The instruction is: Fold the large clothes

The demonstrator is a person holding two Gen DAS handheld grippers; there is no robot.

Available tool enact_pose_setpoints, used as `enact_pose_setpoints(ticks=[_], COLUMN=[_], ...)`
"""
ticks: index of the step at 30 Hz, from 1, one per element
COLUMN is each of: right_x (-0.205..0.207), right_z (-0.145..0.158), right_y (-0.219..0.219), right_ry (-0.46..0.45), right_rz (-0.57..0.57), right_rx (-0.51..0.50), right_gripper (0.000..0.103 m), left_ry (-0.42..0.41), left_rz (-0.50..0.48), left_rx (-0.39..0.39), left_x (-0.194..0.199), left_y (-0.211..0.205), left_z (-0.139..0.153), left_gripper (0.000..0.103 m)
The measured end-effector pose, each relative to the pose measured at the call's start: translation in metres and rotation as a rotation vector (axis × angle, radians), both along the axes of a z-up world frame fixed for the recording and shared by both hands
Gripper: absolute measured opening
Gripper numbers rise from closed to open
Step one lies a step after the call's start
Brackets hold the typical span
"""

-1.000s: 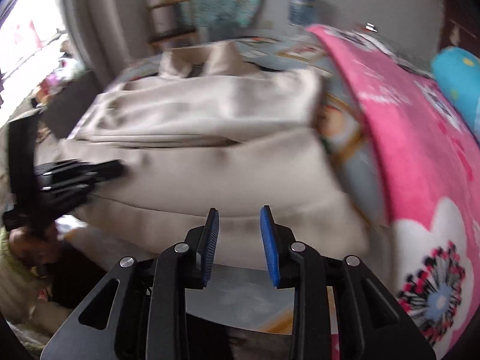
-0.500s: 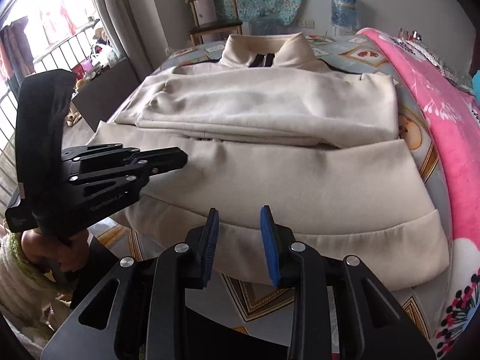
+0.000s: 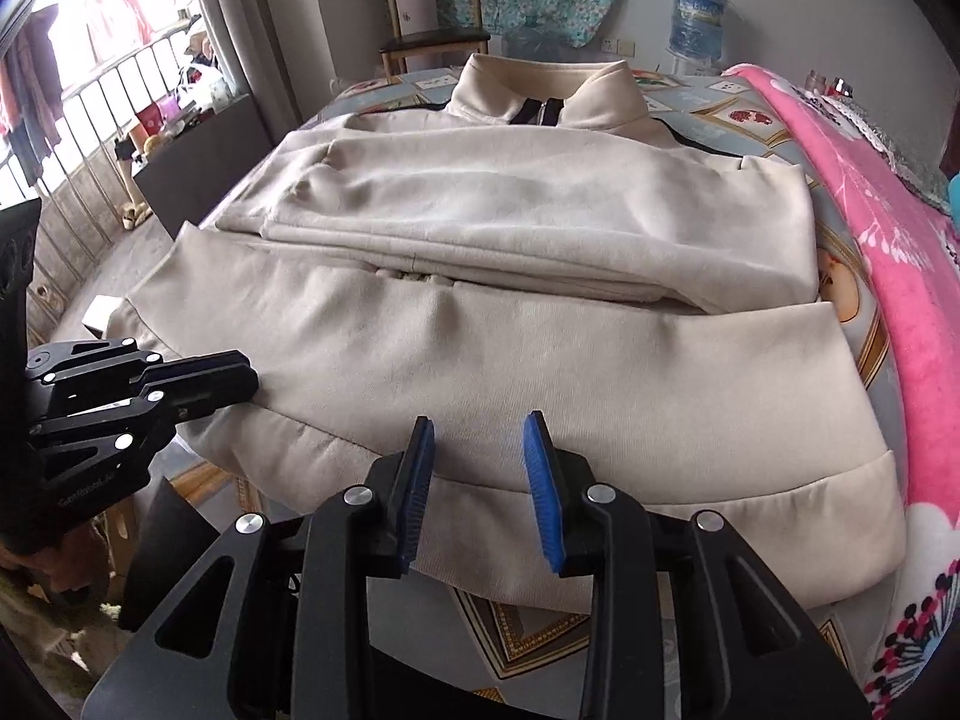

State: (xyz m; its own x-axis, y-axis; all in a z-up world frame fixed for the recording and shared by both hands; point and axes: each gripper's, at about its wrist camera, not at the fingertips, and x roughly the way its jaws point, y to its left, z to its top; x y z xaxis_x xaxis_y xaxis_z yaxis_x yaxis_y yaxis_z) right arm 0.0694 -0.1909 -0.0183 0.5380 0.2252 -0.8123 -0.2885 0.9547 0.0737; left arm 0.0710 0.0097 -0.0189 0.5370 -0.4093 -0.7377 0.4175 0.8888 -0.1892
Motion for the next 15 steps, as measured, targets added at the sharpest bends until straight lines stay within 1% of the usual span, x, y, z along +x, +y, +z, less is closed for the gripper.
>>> enact_pose_setpoints(ticks=[1,3,4,7,8,9,11,14,15], right_x=[-0.002,-0.007,-0.009,-0.009,-0.008,-0.009,-0.008,-0.008,-0.007], right_z=[0.003,0.007,0.006,-0.007,-0.012,-0.012,-0.009,0.001,0.003], right_y=[-0.001,0.0,0.001,0.008,0.01,0.011,0.012,0.002,-0.002], right_ry=[-0.003,-0.011,-0.013,0.013,0.015,-0.002,0.003,-0.014,-0.018], right_rz=[0.006,0.025,0.032,0.042,0.04,0.043,0.045,0.02,0.005], right_rx=[0.02,0.047,0.046,0.025,0.016,0.007,-0.004,0.002,0.003], right_gripper=[0.044,0.049,0.049,0.05,0.051,0.051,0.051,0.051,0.051], left_ry=[-0.005,-0.006,-0.002,0.03,0.044,0.046,0.054,0.019,0.013], left_rz=[0.012,0.035,0.047,0.1,0.112,0.115,0.131,0.167,0.185], left_rx=[0.0,0.006,0.01,0.033,0.028,-0.001,-0.015,-0.009,-0.005], left_x=[-0.001,-0.002,-0.002,0.0,0.001,0.001,0.002,0.001,0.001], left_y=[0.004,0.01,0.014,0.026,0.032,0.037,0.043,0.056,0.061], left_z=[0.004,0.006,0.006,-0.003,-0.007,-0.007,-0.005,0.004,0.005], left_gripper=[0.007,0.009,0.013,0.015,0.015,0.015,0.015,0.017,0.021])
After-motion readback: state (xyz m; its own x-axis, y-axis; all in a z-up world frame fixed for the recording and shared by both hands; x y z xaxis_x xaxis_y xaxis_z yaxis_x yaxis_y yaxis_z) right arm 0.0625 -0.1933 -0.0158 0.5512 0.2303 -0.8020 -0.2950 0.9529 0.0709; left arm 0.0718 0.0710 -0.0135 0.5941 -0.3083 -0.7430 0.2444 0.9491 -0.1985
